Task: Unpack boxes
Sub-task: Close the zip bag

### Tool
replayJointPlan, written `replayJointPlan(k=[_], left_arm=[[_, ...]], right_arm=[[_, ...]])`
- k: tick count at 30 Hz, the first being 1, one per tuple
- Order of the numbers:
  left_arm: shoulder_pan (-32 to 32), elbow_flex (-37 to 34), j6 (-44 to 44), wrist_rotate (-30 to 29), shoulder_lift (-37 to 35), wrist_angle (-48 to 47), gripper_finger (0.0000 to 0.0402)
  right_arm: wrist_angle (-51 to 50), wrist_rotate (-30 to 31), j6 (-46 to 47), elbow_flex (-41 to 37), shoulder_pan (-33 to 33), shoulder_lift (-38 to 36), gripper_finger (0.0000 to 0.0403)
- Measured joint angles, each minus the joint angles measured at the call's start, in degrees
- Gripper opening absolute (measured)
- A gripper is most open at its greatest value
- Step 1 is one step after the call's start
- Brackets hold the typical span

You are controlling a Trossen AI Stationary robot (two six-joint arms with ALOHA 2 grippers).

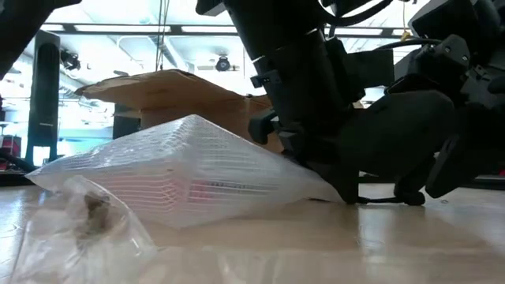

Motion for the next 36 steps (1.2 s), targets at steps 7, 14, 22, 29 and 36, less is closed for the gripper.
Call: replayJointPlan(k=[7,14,22,29,36], left_arm=[[0.5,0.0,-5.1,0.0,-0.3,0.7,0.0005],[-0.1,6.1,-7.6,3.0,-1.3,-1.4,0.0003],[-0.7,10.5,-9.2,3.4,-1.4,-4.9,0.0003],[-1.7,10.6,-10.9,3.5,-1.4,-4.6,0.0003],[-2.3,10.6,-11.0,3.2,-1.5,-3.8,0.0003]], right_arm=[[-0.2,0.0,0.8,0.0,0.0,-0.6,0.018],[-0.6,4.9,-0.5,0.0,-0.1,-5.0,0.018],[-0.3,5.9,2.4,0.0,-0.5,-2.1,0.018],[3.2,5.9,5.9,0.0,1.5,2.3,0.0176],[10.2,5.3,6.9,0.0,2.0,5.4,0.0146]])
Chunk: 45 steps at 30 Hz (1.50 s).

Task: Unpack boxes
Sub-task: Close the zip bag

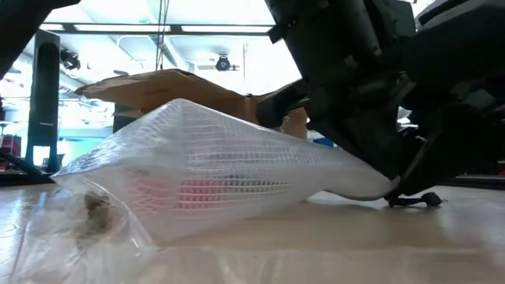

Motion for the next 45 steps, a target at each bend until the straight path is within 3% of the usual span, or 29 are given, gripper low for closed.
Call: replayJointPlan(k=[8,17,30,37,40,45], left_arm=[[-0.8,0.0,-0.3,-0.2,-0.1,0.6,0.0004],[-2.5,0.1,0.0,-0.3,-0.2,1.5,0.0004],[-6.1,0.1,0.0,-1.3,0.1,1.8,0.0004],[-8.1,0.2,3.2,0.7,2.5,7.4,0.0004],[-7.9,0.2,0.4,0.9,2.9,7.4,0.0005],[-6.8,3.0,-0.8,6.1,2.9,7.1,0.0017]], right_arm=[[0.3,0.7,1.4,0.0,0.8,1.0,0.0099],[1.4,1.7,-1.0,0.0,0.8,1.2,0.001],[2.5,-0.1,-10.7,0.1,-1.8,1.1,0.0004],[2.4,0.4,-13.7,0.2,-4.1,1.1,0.0002],[2.2,0.4,-13.7,0.2,-4.9,1.1,0.0001],[0.6,-0.7,-13.6,0.2,-5.0,1.1,0.0001]])
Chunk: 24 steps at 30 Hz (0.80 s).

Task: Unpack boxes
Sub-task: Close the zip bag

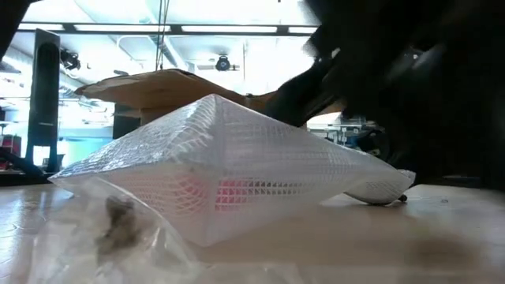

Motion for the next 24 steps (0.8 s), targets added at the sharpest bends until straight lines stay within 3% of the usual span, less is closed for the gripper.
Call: replayJointPlan(k=[4,8,15,24], left_arm=[[2.1,6.3,5.9,2.1,-0.1,-0.2,0.0022],[3.5,9.6,7.1,-2.0,-0.9,-2.3,0.0018],[0.0,9.3,-2.7,0.0,-0.1,-19.6,0.001],[-8.0,9.3,-22.6,-3.4,-0.2,-40.9,0.001]], right_arm=[[-0.6,-0.3,0.0,0.0,0.0,0.0,0.0002],[-0.7,-0.5,0.0,0.0,-0.1,0.0,0.0002],[-0.4,-0.8,1.0,0.1,0.4,0.0,0.0003],[6.1,-0.7,3.2,3.8,4.2,1.4,0.0004]])
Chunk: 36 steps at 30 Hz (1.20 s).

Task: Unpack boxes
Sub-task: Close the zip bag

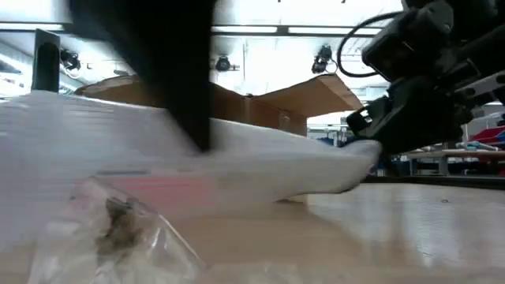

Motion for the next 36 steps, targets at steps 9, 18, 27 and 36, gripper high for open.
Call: replayJointPlan(k=[9,18,27,36], left_arm=[[-8.4,0.0,-29.0,0.6,0.0,-11.5,0.001],[-9.5,0.3,-41.9,-1.2,-0.1,-5.9,0.0018],[-4.3,0.3,-22.8,-3.7,-0.1,12.7,0.0092],[1.9,0.3,9.8,-3.8,-0.2,18.2,0.0148]], right_arm=[[-0.4,-2.3,9.3,10.8,2.8,11.8,0.0021],[-5.7,-8.2,9.2,16.9,0.5,13.0,0.0138],[-16.4,-7.8,-3.0,16.8,-1.0,6.3,0.0229],[-21.6,-7.5,-4.8,16.7,-0.8,5.9,0.024]])
